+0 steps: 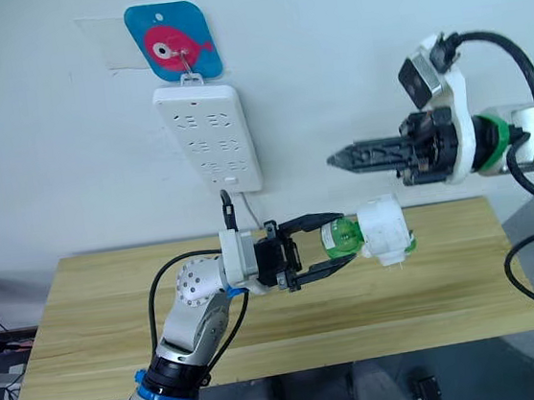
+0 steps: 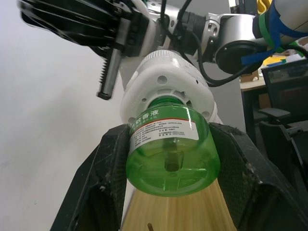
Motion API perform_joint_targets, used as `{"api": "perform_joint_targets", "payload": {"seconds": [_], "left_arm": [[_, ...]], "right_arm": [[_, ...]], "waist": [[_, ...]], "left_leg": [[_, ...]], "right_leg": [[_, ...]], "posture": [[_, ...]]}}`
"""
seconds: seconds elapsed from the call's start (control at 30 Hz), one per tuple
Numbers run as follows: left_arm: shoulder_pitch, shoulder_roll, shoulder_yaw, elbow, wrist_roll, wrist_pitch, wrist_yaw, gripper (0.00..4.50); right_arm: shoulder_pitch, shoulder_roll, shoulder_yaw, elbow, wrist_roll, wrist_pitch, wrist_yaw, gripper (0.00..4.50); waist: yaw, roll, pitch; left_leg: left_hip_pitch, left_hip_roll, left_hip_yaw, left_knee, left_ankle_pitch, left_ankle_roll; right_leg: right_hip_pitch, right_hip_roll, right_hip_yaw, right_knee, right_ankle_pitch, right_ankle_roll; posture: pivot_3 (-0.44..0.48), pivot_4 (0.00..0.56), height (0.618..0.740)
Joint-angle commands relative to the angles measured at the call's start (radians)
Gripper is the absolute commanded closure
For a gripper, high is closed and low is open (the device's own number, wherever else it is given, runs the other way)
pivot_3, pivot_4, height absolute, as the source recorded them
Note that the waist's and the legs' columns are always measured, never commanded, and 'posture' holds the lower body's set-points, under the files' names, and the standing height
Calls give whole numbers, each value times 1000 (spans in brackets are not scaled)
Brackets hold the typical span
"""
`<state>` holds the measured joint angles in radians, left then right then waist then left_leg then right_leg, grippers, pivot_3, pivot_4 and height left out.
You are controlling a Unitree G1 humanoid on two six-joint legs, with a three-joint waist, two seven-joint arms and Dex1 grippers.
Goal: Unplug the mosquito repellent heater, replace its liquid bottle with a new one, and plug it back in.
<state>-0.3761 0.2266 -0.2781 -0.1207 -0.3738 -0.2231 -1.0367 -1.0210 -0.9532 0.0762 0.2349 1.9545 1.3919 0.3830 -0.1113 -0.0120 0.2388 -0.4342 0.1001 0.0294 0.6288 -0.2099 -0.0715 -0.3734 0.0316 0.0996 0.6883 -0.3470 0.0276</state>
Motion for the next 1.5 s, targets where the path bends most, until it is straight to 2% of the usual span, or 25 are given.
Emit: {"api": "perform_joint_targets", "payload": {"seconds": [0.03, 0.13, 0.23, 0.47, 0.63, 0.83, 1.2, 1.5], "left_arm": [[1, -4, -1, -49, -14, -9, 1, 2274], [1, -1, -1, -50, -15, -7, 2, 2274], [3, 3, 3, -51, -17, -7, 0, 2274], [3, 20, 14, -53, -24, -3, -4, 2274], [3, 25, 12, -59, -26, 0, -4, 2274], [1, 23, 6, -63, -26, 3, -3, 2274], [7, 22, 4, -82, -33, 10, -4, 2274], [5, 20, 5, -83, -39, 16, -9, 2274]], "right_arm": [[-28, -3, -59, 38, 18, 13, -44, 4475], [-22, -52, -72, 97, 1, 43, -52, 4475], [30, -147, -93, 130, -65, 148, 37, 4475], [245, -293, -123, 10, -161, 223, 258, 4475], [314, -277, -132, -94, -132, 212, 287, 4475], [332, -233, -90, -163, -32, 113, 194, 4475], [356, -239, -76, -174, 17, 61, 122, 4475], [373, -239, -84, -155, -3, 66, 131, 4475]], "waist": [[1, 0, 0], [1, 0, 0], [10, 0, 1], [10, 0, 1], [2, 0, 1], [3, 0, 1], [4, 0, 1], [4, 0, 1]], "left_leg": [[0, 0, 0, 0, 0, 0], [0, 0, 0, 0, 0, 0], [0, 0, 0, 0, 0, 0], [0, 0, 1, 0, 0, 0], [1, 0, 1, 0, 0, 0], [1, 0, 1, 0, 0, 0], [0, 0, 1, 0, 0, 0], [1, 0, 1, 0, 0, 0]], "right_leg": [[0, 0, 0, 0, 0, 0], [0, 0, 0, 0, 0, 0], [0, 0, 0, -1, 0, 0], [0, 0, 0, -1, 0, 0], [0, 0, 1, 1, 0, 0], [0, 0, 1, 0, 0, 0], [0, 0, 0, 0, 0, 0], [0, 0, 1, 0, 0, 0]], "posture": [[-194, 254, 740], [-194, 255, 740], [-194, 256, 740], [-189, 258, 740], [-187, 256, 740], [-180, 255, 740], [-178, 254, 740], [-182, 257, 740]]}}
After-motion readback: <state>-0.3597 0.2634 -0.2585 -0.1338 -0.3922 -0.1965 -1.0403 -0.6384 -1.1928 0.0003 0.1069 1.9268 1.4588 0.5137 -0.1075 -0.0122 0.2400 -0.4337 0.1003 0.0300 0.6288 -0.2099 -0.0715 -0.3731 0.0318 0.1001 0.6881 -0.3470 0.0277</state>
